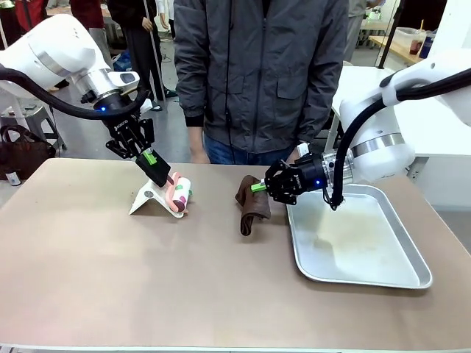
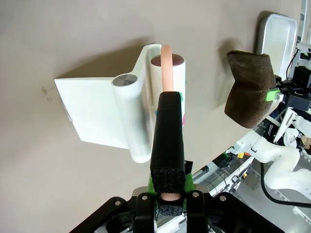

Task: Clean the surface of the table.
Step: Return the Lint Roller and towel to their original positions.

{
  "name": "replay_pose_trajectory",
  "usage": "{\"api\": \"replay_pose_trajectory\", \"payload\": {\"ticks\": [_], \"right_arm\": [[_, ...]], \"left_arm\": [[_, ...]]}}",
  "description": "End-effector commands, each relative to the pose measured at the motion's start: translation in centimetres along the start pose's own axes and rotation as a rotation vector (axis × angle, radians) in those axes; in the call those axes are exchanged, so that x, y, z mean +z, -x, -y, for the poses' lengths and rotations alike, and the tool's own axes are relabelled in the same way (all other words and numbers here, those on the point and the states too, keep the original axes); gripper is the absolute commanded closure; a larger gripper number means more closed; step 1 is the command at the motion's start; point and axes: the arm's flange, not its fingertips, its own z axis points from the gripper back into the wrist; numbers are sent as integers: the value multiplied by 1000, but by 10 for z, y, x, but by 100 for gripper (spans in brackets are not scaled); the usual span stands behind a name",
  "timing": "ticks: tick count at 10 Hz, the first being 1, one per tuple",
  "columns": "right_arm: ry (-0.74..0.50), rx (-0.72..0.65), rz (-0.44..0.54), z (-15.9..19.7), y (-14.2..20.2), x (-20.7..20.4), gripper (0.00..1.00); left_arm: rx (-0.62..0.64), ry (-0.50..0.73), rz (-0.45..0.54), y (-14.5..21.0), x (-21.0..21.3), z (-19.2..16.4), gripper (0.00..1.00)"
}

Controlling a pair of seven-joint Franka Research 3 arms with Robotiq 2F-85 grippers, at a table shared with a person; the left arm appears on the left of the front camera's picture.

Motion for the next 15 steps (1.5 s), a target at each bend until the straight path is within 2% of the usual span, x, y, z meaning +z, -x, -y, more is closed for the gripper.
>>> {"api": "replay_pose_trajectory", "payload": {"ticks": [1,5,6,7,8,9,10,12,13,14,15], "right_arm": [[28,-9,12,-4,-4,-2,89],[34,-5,21,-4,-4,-1,89],[41,0,22,-4,-4,-2,89],[51,-1,21,-4,-4,-2,88],[55,-2,13,-4,-4,-2,42],[61,-5,10,-3,-4,-2,32],[62,-8,7,-3,-4,-1,0],[75,-15,13,-2,-5,-1,0],[98,-19,16,-3,-4,0,11],[140,-18,-15,-6,-4,1,1],[174,2,-43,-10,-3,-3,0]], "left_arm": [[7,-24,23,3,-1,-2,78],[8,-38,37,2,-3,-4,78],[8,-42,37,1,-4,-5,75],[12,-47,34,1,-4,-5,26],[18,-52,33,1,-5,-5,18],[19,-56,34,1,-5,-5,0],[20,-57,37,1,-4,-6,0],[22,-53,43,1,-1,-7,0],[25,-52,44,1,3,-10,0],[28,-62,47,2,6,-14,0],[31,-71,43,5,10,-21,0]]}}
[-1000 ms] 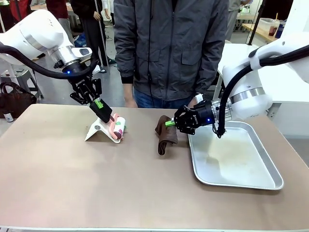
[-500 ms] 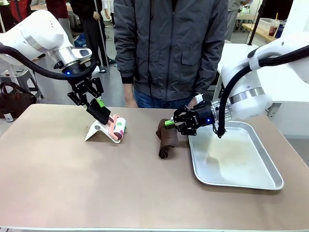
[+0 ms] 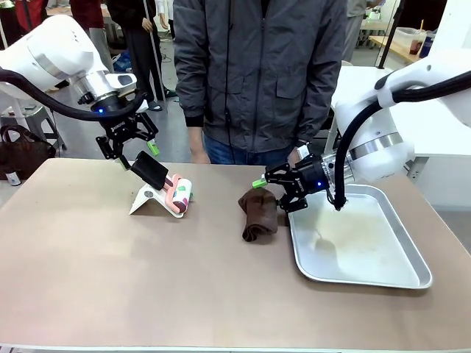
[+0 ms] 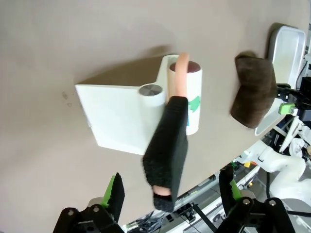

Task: Clean the surface of the table.
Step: Return the Lint Roller and towel to their original positions.

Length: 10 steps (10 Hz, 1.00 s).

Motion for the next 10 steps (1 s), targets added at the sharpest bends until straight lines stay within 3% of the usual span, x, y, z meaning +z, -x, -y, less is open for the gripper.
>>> {"api": "replay_pose_trajectory", "payload": {"ticks": [1,5,7,8,10], "right_arm": [[92,30,-39,-20,-3,-5,0],[265,169,-34,-63,1,-1,0],[451,219,-91,-89,-1,7,0],[470,265,-98,-107,-1,18,0],[441,296,-7,-127,5,49,0]], "left_arm": [[18,-41,11,10,10,-15,0],[55,25,89,42,41,-51,0],[44,59,103,63,57,-60,0],[23,101,120,79,67,-66,0],[-17,178,151,109,81,-73,0]]}}
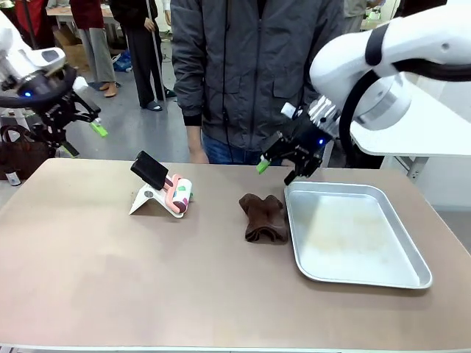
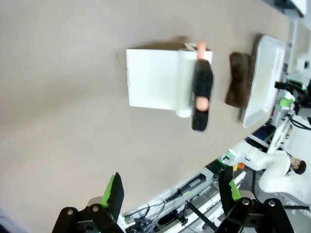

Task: Clean the surface of the table.
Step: Return the Lint Roller and towel to their original positions.

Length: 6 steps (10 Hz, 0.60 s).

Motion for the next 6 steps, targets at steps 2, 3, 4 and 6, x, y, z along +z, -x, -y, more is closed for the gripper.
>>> {"api": "replay_pose_trajectory", "payload": {"ticks": [2,3,4,6], "right_arm": [[-132,-40,30,5,27,31,0],[-186,-70,0,16,46,36,0],[-215,-92,-26,26,65,41,0],[-280,-146,-51,50,97,63,0]], "left_arm": [[-28,156,11,57,11,-8,0],[-33,216,26,91,19,-9,0],[-48,258,63,116,25,-15,0],[-24,334,149,139,30,-32,0]]}}
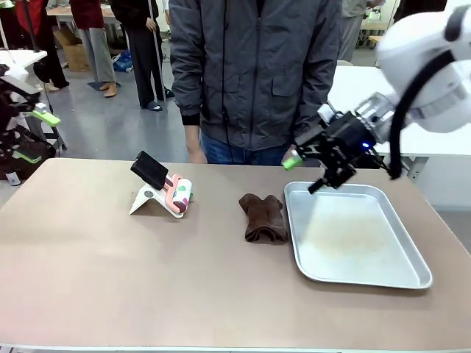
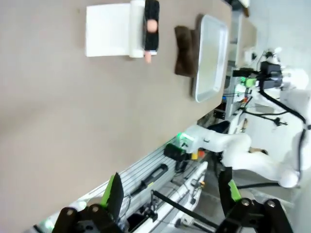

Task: Clean the surface of the table.
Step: Return the Lint Roller and towel to their original positions.

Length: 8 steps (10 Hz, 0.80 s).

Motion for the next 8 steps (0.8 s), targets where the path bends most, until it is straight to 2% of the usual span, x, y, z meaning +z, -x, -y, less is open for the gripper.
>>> {"api": "replay_pose_trajectory", "payload": {"ticks": [1,4,5,7,8], "right_arm": [[-100,-27,5,17,39,28,0],[-416,-58,107,54,93,78,0],[-530,-104,181,72,108,95,0],[-754,-196,291,99,121,111,0],[-810,-237,332,107,122,110,0]], "left_arm": [[-53,117,46,14,-4,-13,0],[-130,288,-16,3,-30,-12,0],[-146,332,-32,0,-43,-9,0],[-163,341,-8,-1,-52,-4,0],[-182,334,-1,-1,-52,-2,0]]}}
